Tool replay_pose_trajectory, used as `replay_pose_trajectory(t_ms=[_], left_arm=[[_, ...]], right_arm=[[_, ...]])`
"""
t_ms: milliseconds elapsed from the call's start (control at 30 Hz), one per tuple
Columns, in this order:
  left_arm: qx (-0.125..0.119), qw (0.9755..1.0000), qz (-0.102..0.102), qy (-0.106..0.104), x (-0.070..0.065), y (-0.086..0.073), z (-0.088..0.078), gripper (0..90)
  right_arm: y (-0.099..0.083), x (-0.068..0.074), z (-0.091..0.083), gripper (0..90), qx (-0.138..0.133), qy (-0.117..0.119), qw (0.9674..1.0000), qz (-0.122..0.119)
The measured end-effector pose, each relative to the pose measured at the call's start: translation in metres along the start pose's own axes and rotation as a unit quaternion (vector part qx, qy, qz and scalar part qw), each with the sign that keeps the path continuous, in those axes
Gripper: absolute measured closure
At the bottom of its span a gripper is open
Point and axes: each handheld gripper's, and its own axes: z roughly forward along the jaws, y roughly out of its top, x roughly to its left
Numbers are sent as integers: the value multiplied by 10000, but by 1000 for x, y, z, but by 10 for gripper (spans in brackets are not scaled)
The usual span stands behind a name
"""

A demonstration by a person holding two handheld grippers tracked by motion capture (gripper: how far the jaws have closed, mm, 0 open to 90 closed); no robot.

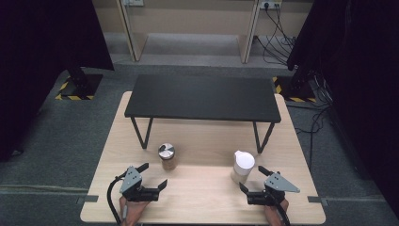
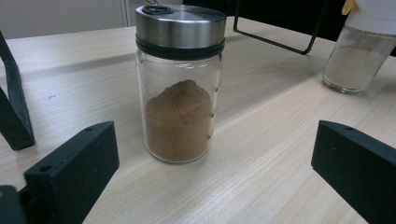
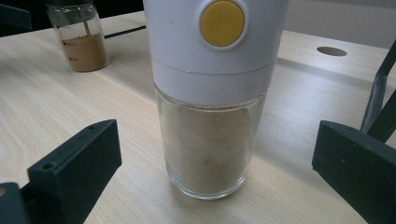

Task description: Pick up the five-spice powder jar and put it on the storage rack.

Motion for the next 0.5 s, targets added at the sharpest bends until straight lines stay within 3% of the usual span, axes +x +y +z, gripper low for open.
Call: replay_pose_trajectory(t_ms=[500], left_arm=[[-75, 9999, -81, -30, 3, -3, -1, 3]], right_arm=[[-2, -3, 0, 13, -53, 36, 9999, 77]])
